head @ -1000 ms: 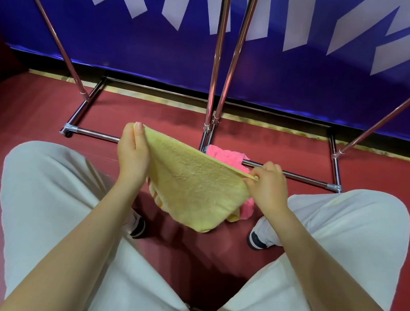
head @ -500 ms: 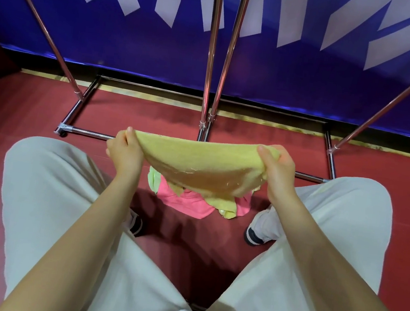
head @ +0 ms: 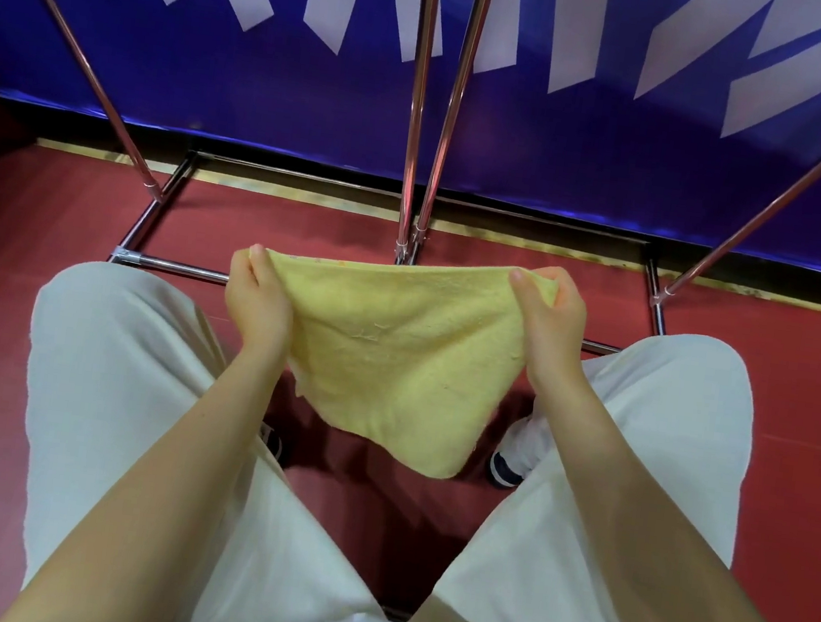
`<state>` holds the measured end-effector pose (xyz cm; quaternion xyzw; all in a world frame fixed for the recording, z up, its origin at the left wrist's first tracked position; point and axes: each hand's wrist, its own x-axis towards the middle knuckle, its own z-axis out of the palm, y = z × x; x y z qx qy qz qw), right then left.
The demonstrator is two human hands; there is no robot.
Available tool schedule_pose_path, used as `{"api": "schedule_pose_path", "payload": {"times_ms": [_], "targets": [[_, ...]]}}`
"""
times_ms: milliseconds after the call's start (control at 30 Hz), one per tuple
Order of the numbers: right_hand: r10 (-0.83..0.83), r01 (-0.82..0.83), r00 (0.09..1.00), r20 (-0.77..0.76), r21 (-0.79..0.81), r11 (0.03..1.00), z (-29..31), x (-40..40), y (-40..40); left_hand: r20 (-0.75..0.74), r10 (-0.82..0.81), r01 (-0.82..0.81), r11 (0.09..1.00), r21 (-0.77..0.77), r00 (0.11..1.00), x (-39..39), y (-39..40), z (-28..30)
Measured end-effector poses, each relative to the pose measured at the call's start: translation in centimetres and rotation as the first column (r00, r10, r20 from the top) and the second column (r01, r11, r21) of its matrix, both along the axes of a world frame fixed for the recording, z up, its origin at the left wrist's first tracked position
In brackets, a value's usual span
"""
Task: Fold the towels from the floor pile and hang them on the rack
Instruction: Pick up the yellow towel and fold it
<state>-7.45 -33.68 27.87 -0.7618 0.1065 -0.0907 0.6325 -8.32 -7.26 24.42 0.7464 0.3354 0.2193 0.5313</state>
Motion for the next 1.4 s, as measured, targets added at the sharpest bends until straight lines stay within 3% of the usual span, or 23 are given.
{"api": "schedule_pose_path", "payload": {"times_ms": [133, 233, 433, 667, 800, 900, 1000, 1133, 1200, 1267, 1400], "targets": [[-0.035, 0.036, 0.999, -0.014, 0.030, 0.999, -0.3, 0.0, -0.2, -0.010, -0.081, 0.082, 0.971, 0.225, 0.997, -0.4, 0.0, 0.2], [-0.046, 0.048, 0.998, -0.038, 0.054, 0.997, -0.8, -0.1, -0.3, -0.039, -0.085, 0.092, 0.949, 0.302, 0.996, -0.6, 0.2, -0.1], [-0.051, 0.058, 0.996, -0.076, 0.090, 0.994, -1.5, -0.3, -0.2, 0.015, -0.071, 0.068, 0.987, 0.147, 0.997, -0.5, 0.8, -0.6], [-0.031, 0.032, 0.995, -0.094, 0.011, 0.999, -1.9, -0.1, -0.6, -0.005, -0.101, 0.101, 0.994, 0.031, 0.995, -0.2, 1.5, 0.1], [-0.052, 0.052, 0.991, -0.120, 0.000, 0.999, -1.9, 0.1, -0.8, 0.020, -0.143, 0.142, 0.989, 0.034, 0.990, -0.1, 1.7, 0.4], [-0.062, 0.077, 0.983, -0.175, 0.080, 0.994, -2.1, 0.2, -1.1, 0.030, -0.184, 0.181, 0.980, 0.084, 0.982, -0.2, 1.5, 0.5], [-0.047, 0.169, 0.935, -0.352, 0.324, 0.931, -2.6, 0.6, -1.2, 0.005, -0.183, 0.181, 0.974, 0.135, 0.983, -0.4, 1.2, 0.4], [0.064, 0.320, 0.825, -0.562, 0.556, 0.767, -4.5, 1.2, -0.7, -0.144, -0.205, 0.202, 0.979, -0.034, 0.968, 0.0, 0.3, 0.8], [0.069, 0.360, 0.800, -0.596, 0.569, 0.739, -4.9, 1.4, 0.0, -0.198, -0.176, 0.105, 0.940, -0.326, 0.964, 0.4, -0.1, 0.1], [0.072, 0.369, 0.805, -0.589, 0.592, 0.717, -4.7, 1.4, 1.1, -0.198, -0.164, 0.018, 0.811, -0.585, 0.966, 0.1, -1.2, 0.1], [0.087, 0.283, 0.841, -0.533, 0.572, 0.769, -4.0, 1.2, 3.7, -0.184, -0.234, 0.075, 0.788, -0.612, 0.955, -0.3, -3.4, 0.4]]}}
